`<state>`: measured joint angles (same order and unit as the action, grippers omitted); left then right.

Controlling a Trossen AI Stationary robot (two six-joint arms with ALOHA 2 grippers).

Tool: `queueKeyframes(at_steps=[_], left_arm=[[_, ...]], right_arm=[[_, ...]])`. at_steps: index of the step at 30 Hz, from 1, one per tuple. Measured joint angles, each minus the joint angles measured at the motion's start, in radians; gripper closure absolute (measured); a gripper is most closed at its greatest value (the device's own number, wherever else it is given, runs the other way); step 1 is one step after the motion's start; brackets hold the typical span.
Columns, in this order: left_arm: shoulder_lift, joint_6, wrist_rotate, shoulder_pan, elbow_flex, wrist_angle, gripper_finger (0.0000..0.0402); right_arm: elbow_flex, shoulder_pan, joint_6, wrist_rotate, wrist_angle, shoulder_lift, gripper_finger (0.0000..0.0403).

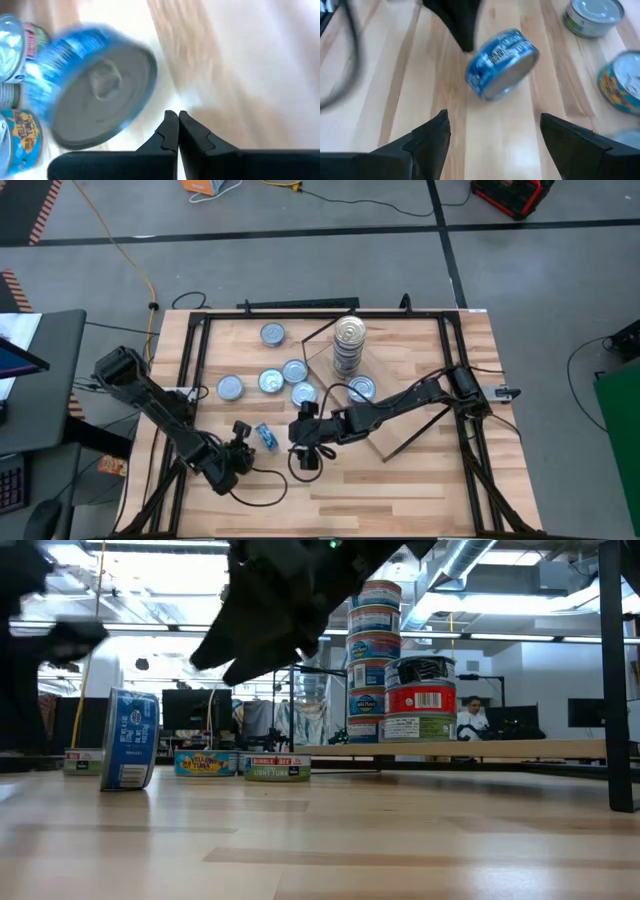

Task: Stack canned seafood by type on shelf
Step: Stack the blue tuna can on top of the blue tuna can on the shelf

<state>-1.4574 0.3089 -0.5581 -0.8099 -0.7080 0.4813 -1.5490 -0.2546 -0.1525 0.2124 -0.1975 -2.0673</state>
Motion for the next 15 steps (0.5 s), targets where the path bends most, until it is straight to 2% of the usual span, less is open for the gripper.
queueKeyframes(at_steps=[3,6,12,15], left_arm=[[0.050,0.118,0.011,-0.002,-0.079,0.067,0.0399],[0.068,0.118,0.022,0.007,-0.152,0.109,0.0374],[0.066,-0.024,0.044,0.090,-0.243,0.172,0.0264],[0.065,-0.104,0.094,0.142,-0.266,0.197,0.0205]], right_arm=[[0.000,-0.003,-0.023,0.002,-0.084,0.047,0.0075],[0.000,-0.007,-0.024,0.002,-0.174,0.097,0.0075],[-0.001,-0.015,-0.024,0.011,-0.298,0.207,0.0076],[0.000,-0.030,-0.022,0.068,-0.353,0.252,0.0076]])
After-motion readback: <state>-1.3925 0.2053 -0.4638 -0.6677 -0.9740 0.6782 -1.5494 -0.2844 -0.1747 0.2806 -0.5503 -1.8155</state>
